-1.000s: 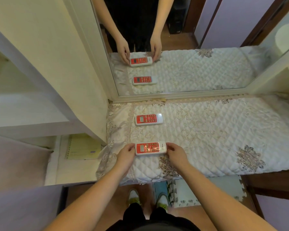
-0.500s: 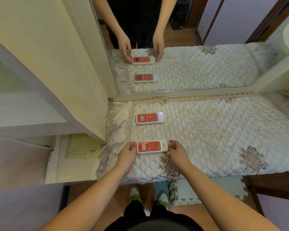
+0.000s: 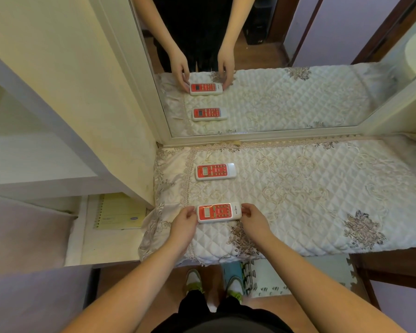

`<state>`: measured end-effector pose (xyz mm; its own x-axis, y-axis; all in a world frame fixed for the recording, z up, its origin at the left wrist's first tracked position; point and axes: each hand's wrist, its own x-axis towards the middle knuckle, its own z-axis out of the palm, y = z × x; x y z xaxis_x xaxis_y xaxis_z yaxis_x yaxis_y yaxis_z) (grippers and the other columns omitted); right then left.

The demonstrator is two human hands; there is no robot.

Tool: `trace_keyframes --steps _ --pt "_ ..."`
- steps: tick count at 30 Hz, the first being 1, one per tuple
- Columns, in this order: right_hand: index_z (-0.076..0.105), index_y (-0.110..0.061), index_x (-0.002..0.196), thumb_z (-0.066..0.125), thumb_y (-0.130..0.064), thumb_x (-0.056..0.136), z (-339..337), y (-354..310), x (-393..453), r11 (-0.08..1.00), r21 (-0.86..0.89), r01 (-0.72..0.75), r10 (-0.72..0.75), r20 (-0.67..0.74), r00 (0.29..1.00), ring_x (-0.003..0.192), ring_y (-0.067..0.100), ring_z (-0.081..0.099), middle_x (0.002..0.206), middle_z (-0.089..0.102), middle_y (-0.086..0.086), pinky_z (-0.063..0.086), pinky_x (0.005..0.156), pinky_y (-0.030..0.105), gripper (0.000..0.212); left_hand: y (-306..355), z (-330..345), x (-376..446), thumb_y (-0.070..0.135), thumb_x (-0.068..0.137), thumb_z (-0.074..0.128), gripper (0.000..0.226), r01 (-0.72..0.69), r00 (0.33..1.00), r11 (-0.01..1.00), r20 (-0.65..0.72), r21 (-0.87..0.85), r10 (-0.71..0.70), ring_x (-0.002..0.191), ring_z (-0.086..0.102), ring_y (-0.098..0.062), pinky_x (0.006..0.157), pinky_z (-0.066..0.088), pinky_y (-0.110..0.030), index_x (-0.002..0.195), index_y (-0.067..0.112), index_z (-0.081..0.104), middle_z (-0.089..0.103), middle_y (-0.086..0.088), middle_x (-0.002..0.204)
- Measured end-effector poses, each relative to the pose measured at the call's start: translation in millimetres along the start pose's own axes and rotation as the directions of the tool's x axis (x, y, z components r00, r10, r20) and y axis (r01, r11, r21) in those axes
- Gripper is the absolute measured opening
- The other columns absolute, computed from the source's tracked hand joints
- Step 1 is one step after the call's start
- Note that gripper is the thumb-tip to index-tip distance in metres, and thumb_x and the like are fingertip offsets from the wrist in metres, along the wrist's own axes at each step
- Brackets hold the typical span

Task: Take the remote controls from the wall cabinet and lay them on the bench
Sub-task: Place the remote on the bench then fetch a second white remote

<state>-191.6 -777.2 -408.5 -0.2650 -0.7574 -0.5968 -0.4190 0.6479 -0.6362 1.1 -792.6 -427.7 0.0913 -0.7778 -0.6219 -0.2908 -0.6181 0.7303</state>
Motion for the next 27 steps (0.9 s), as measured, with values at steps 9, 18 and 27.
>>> trace_keyframes --steps 9,18,27 --pt "0.050 -0.014 0.132 0.043 -0.015 0.095 -8.5 -8.7 -13.7 0.988 -0.111 0.105 -0.111 -0.041 0.993 0.110 0.021 0.058 0.130 0.059 0.006 0.046 0.087 0.030 0.038 7.4 -14.8 -6.9 0.022 0.099 0.044 0.038 -0.112 0.994 0.974 0.026 0.198 0.109 0.122 0.052 -0.021 0.100 0.041 -0.030 0.136 0.017 0.051 0.056 -0.005 0.136" --pt "0.054 -0.015 0.131 0.046 -0.030 0.096 -12.5 -19.3 -46.9 0.753 -0.536 0.382 -0.426 0.044 0.903 0.115 0.025 0.054 0.129 0.059 0.006 0.043 0.095 0.036 0.039 26.3 -52.7 -42.9 0.050 0.092 0.019 0.063 -0.448 0.823 0.256 0.283 0.856 0.492 0.135 0.039 -0.020 0.112 0.028 -0.041 0.143 0.020 0.041 0.047 0.001 0.145" --pt "0.059 -0.014 0.125 0.040 -0.038 0.090 2.0 -13.2 -77.5 0.469 -0.761 0.447 -0.664 0.029 0.747 0.121 0.035 0.053 0.135 0.056 0.015 0.046 0.096 0.046 0.046 18.6 -67.9 -75.0 0.055 0.093 0.031 0.059 -0.409 0.715 0.067 0.274 0.910 0.643 0.142 0.036 -0.024 0.113 0.013 -0.052 0.140 0.024 0.050 0.047 -0.003 0.148"
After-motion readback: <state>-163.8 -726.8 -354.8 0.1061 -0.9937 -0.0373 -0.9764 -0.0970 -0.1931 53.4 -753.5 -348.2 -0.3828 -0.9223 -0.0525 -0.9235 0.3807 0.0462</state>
